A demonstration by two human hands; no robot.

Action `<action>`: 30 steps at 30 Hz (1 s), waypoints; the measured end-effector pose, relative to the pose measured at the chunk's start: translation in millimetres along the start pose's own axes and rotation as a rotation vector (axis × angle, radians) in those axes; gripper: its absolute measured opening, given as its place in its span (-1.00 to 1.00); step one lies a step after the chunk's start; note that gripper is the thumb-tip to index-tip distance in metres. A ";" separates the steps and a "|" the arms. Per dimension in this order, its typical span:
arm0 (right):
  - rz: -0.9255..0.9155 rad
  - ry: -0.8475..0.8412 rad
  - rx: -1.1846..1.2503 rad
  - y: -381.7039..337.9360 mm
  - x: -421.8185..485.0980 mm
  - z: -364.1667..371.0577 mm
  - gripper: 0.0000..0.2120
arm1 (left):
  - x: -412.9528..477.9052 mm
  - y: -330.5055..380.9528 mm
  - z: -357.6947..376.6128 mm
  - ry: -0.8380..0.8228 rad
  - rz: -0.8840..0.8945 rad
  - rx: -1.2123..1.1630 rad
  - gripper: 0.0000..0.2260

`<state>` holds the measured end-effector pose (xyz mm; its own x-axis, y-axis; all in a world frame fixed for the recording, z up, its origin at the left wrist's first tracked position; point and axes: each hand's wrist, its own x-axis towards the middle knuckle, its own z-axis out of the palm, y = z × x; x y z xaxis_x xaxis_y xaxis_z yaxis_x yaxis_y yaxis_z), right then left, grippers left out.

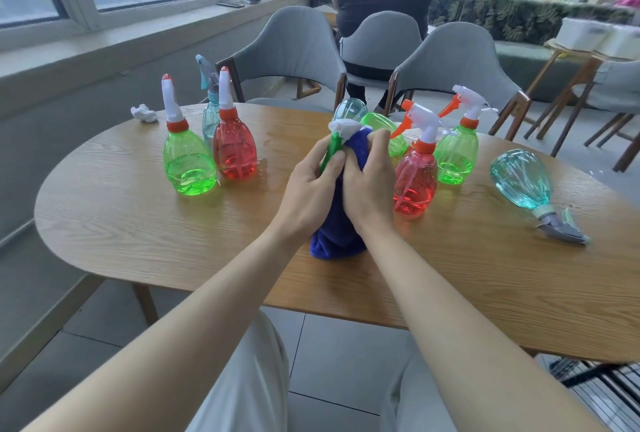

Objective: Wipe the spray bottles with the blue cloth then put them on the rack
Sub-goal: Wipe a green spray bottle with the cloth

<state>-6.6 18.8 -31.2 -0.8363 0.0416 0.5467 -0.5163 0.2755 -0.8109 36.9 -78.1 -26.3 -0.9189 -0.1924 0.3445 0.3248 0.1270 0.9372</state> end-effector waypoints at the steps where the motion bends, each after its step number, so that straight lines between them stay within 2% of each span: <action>1: 0.009 -0.007 0.007 -0.5 0.3 -0.1 -0.83 | -0.4 -1.4 0.3 0.002 -0.010 0.003 -0.67; 3: 0.034 -0.020 0.030 -2.6 1.4 -1.2 -0.82 | -1.0 -3.5 -0.7 -0.002 -0.030 0.021 -0.61; 5: 0.082 -0.040 0.072 -4.0 2.2 -4.2 -0.83 | -1.6 -6.1 -1.9 -0.017 -0.014 0.059 -0.62; 7: 0.149 -0.064 0.141 -4.6 2.5 -8.7 -0.86 | -0.9 -8.5 -2.4 -0.002 0.029 0.091 -0.76; 10: 0.215 -0.097 0.205 -3.9 2.8 -12.7 -0.87 | 1.3 -10.3 0.1 0.105 0.067 0.123 -0.93; 14: 0.223 -0.097 0.194 -6.2 2.8 -12.0 -0.87 | 2.4 -12.4 5.2 0.214 0.075 0.149 -0.83; 19: 0.207 -0.074 0.175 -4.9 2.6 -10.9 -0.82 | 6.9 -17.4 1.8 0.258 0.071 0.129 -0.92; 26: 0.169 -0.063 0.142 1.4 0.4 -9.7 -0.72 | 9.3 -26.3 1.2 0.300 0.037 0.089 -0.92; 28: 0.143 -0.065 0.134 4.0 -1.6 -10.8 -0.72 | 5.4 -26.4 4.5 0.307 0.059 0.144 -0.94; 30: 0.123 -0.071 0.123 6.8 -3.1 -12.9 -0.72 | 0.9 -27.6 7.2 0.316 0.150 0.274 -0.86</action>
<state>-5.1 32.9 -35.7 -0.9031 -0.0013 0.4293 -0.4245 0.1525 -0.8925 25.5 -74.7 -52.3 -0.7388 -0.4346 0.5151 0.3390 0.4209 0.8413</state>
